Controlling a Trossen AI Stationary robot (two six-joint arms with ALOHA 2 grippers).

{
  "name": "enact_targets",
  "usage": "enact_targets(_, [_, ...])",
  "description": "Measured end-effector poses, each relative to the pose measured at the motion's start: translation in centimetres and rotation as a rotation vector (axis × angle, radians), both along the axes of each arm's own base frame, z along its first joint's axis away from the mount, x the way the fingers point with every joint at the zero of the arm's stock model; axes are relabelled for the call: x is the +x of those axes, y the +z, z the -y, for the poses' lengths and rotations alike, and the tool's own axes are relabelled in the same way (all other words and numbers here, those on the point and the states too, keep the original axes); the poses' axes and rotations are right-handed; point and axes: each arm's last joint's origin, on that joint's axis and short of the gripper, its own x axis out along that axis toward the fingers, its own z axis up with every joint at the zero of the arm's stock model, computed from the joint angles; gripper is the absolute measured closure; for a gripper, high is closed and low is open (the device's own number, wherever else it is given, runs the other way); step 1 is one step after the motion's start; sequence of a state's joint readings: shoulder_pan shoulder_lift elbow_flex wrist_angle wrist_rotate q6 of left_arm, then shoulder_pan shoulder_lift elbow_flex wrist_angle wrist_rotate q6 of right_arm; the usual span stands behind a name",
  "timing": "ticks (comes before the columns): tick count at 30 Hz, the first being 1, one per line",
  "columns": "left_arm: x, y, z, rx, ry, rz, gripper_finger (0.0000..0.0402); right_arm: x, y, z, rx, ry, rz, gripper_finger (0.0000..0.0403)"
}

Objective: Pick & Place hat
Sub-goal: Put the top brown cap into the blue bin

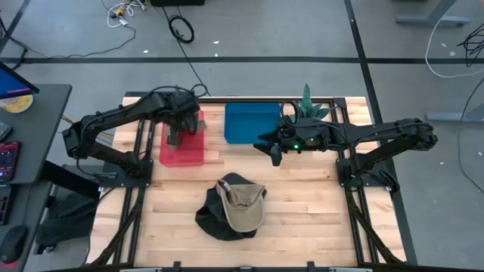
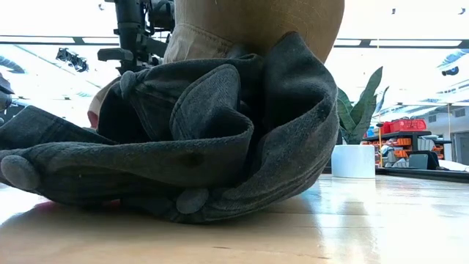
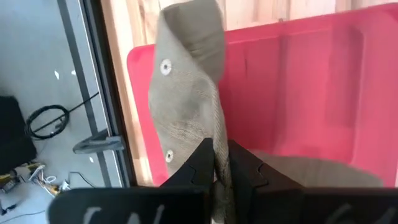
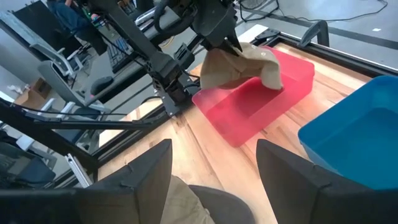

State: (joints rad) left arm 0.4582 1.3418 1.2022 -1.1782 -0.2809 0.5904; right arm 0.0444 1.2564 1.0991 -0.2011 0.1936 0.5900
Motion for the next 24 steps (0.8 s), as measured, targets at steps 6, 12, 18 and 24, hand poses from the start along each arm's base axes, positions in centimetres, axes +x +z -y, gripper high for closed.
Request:
enact_targets(6, [0.3, -0.1, 1.8, -0.012, -0.222, -0.106, 0.038, 0.0, 0.0, 0.0, -0.001, 0.001, -0.003, 0.0168])
enact_targets(12, [0.1, -0.2, 2.9, 0.014, -0.333, -0.213, 0.038, 0.0, -0.1, 0.0, -0.004, 0.002, -0.012, 0.0168])
enact_targets(18, [0.3, -0.1, 4.0, 0.066, -0.517, -0.311, 0.038, -0.1, -0.3, 0.0, -0.008, 0.003, -0.033, 0.0168])
enact_targets(24, [1.0, 0.0, 3.3, 0.087, -0.14, -0.087, 0.038, -0.2, -0.4, 0.0, -0.009, 0.004, -0.044, 0.0168])
